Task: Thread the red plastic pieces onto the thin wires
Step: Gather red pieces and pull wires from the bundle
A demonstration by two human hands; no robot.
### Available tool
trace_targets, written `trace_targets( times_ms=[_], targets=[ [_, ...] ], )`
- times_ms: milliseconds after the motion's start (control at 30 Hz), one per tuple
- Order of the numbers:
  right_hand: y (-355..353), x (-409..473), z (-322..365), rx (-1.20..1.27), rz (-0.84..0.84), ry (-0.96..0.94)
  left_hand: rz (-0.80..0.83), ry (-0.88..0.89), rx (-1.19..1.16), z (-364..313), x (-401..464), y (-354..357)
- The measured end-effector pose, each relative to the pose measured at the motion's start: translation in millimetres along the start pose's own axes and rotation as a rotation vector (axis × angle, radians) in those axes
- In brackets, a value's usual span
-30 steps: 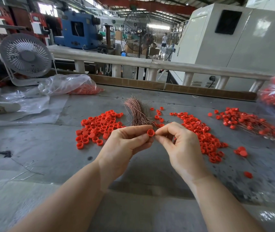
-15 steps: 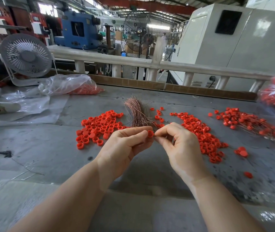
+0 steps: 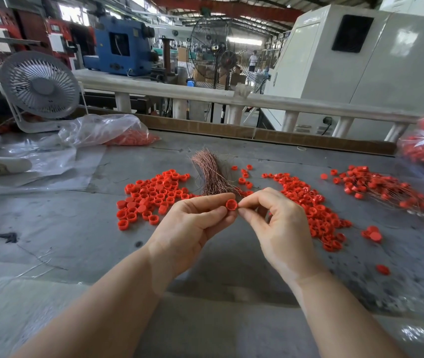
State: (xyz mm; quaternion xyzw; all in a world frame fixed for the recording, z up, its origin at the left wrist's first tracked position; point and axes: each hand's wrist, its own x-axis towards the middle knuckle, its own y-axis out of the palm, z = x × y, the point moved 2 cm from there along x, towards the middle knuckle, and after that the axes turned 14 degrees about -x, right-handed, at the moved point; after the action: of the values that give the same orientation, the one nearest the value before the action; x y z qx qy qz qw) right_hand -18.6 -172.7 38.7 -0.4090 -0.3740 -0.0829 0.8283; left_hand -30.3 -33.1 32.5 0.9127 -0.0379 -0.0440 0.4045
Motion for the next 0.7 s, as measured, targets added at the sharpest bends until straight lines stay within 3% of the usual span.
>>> trace_targets(
  times_ms=[700],
  targets=[
    [0.0,0.0,0.0,0.109,0.033,0.034,0.031,-0.048,-0.002,-1.0,1.3,-3.6]
  ],
)
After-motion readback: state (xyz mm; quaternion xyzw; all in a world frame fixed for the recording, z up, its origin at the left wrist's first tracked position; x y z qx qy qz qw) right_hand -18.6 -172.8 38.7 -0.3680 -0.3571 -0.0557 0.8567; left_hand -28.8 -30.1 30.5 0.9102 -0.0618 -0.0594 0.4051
